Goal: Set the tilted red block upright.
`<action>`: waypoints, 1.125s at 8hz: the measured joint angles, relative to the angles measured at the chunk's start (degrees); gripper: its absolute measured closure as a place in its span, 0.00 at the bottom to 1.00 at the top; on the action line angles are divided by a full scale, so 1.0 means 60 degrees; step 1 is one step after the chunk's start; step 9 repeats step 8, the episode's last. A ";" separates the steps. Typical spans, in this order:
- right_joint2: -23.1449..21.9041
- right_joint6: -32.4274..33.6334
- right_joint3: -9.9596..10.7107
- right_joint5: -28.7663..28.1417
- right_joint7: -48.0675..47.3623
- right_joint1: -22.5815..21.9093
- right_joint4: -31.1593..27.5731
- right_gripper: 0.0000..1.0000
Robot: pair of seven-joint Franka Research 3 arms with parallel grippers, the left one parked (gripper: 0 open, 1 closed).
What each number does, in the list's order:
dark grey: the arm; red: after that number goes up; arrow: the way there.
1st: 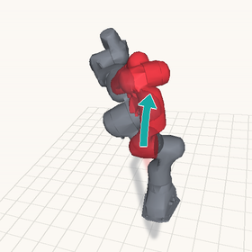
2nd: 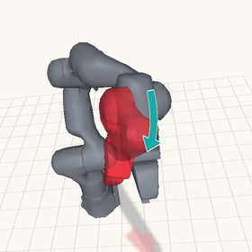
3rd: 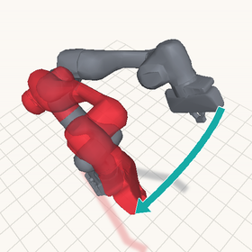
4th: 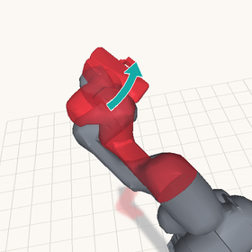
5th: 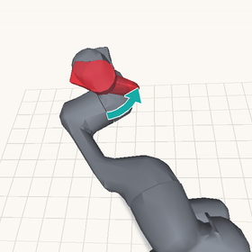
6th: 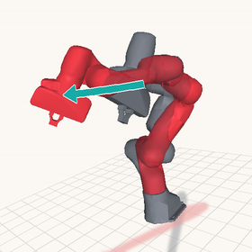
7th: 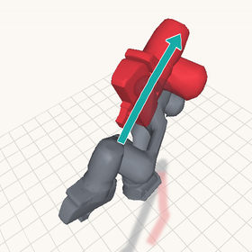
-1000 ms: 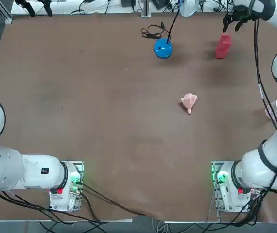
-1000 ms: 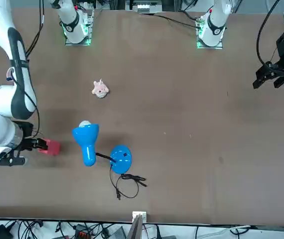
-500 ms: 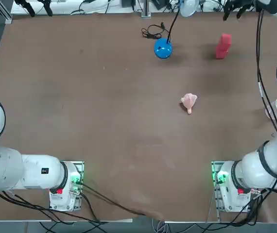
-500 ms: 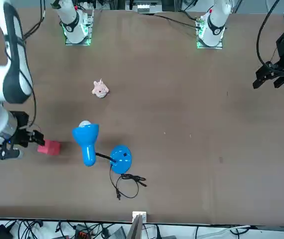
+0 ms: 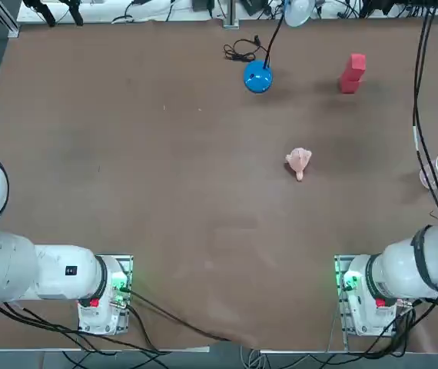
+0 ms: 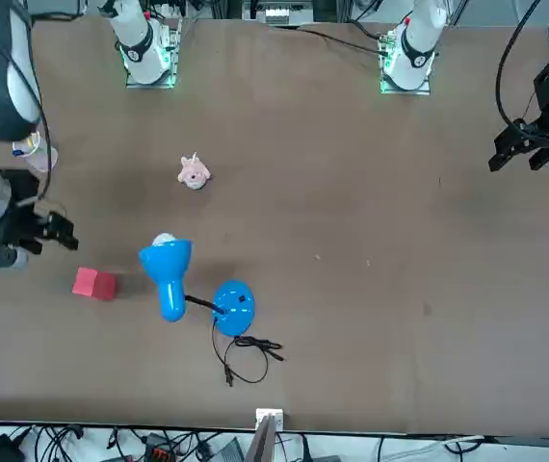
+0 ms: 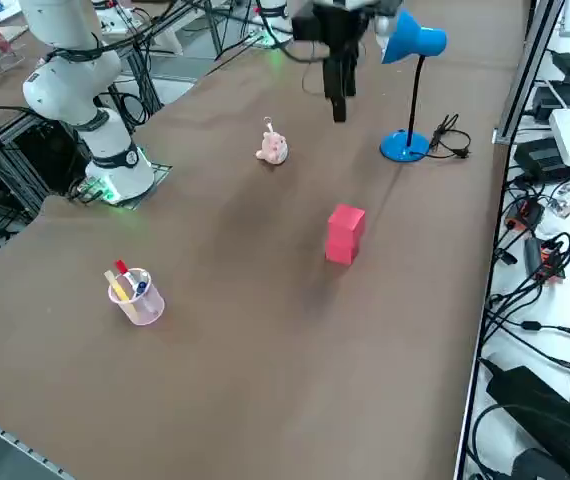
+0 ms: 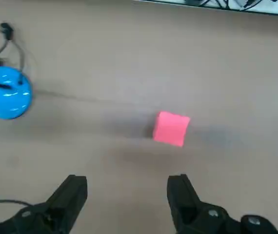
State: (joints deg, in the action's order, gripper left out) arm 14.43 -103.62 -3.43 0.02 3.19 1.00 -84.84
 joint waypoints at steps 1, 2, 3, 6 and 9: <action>-0.0419 0.0498 -0.0038 -0.0054 0.0000 -0.0001 0.0000 0.00; -0.0865 0.1015 -0.0055 -0.0058 0.0000 -0.0002 -0.0012 0.00; -0.1294 0.1373 -0.0055 -0.0059 0.0000 -0.0001 -0.0091 0.00; -0.2486 0.1632 -0.0065 -0.0058 0.0000 -0.0002 -0.0952 0.00; -0.3077 0.1700 -0.0105 -0.0058 0.0000 -0.0076 -0.1481 0.00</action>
